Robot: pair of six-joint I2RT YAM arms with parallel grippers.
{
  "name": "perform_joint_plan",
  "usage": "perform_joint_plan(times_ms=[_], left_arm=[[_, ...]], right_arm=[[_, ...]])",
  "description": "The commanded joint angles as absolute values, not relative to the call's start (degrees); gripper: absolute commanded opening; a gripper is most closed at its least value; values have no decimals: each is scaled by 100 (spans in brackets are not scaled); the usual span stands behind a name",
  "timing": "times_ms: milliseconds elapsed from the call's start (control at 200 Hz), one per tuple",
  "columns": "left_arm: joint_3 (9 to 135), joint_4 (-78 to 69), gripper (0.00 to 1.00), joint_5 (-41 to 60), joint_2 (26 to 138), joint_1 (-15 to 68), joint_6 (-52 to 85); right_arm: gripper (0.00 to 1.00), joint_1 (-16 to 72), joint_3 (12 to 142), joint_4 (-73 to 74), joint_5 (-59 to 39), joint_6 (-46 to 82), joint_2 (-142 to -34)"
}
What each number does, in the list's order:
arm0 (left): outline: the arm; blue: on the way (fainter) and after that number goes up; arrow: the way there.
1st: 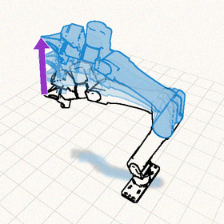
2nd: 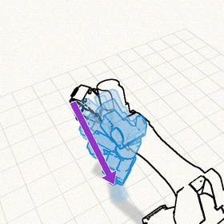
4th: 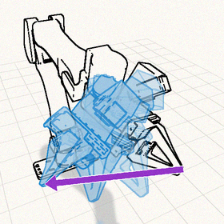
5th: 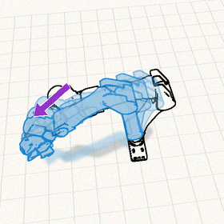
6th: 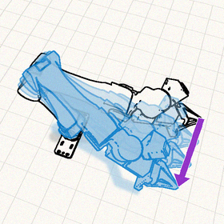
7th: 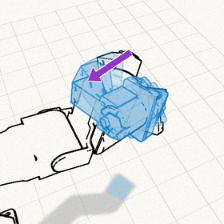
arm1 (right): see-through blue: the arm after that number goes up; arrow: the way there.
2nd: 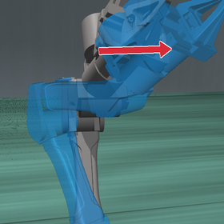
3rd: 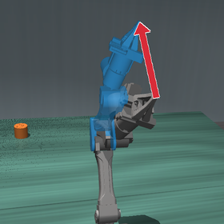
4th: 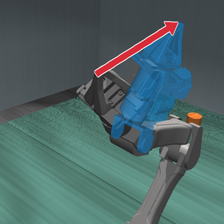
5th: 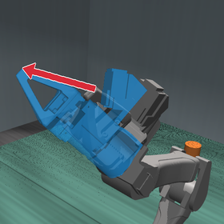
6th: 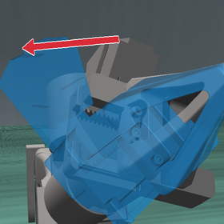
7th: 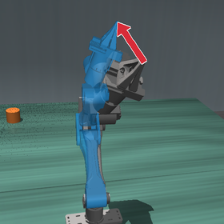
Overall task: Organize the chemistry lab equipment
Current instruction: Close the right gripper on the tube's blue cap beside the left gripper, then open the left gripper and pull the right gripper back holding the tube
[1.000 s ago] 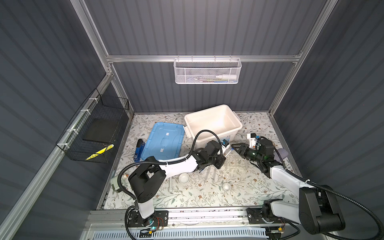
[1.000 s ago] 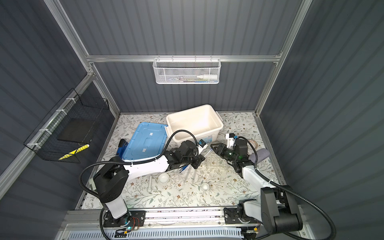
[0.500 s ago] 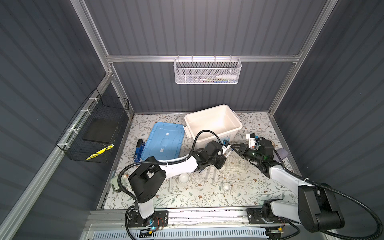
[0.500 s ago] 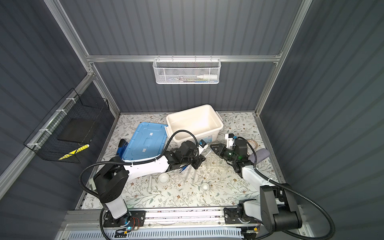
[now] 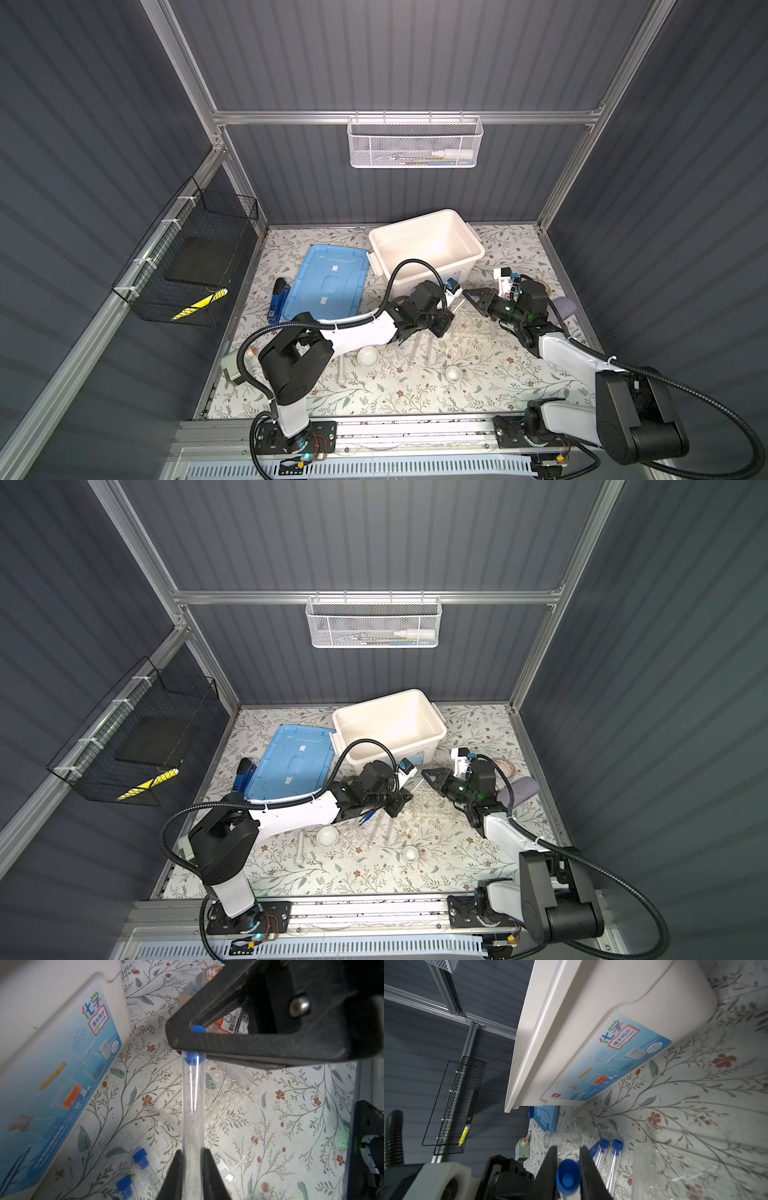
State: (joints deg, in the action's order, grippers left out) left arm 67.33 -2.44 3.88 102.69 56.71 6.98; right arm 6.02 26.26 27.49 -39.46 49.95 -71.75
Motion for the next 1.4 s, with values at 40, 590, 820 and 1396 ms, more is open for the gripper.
perform_joint_plan(times_ms=[40,590,820,1396], left_arm=[[6914,-308,11,412,10366,5718,606],[6721,-291,68,-61,10068,5718,702],[6442,-257,83,-445,9767,5719,925],[6478,917,83,-1113,9863,5708,1711]], right_arm=[[17,615,2545,2874,-4031,4995,-7174],[14,649,2877,1376,-3040,4123,-6317],[14,890,3245,582,-1990,3388,-5618],[13,2755,3227,1104,1396,1518,-5172]])
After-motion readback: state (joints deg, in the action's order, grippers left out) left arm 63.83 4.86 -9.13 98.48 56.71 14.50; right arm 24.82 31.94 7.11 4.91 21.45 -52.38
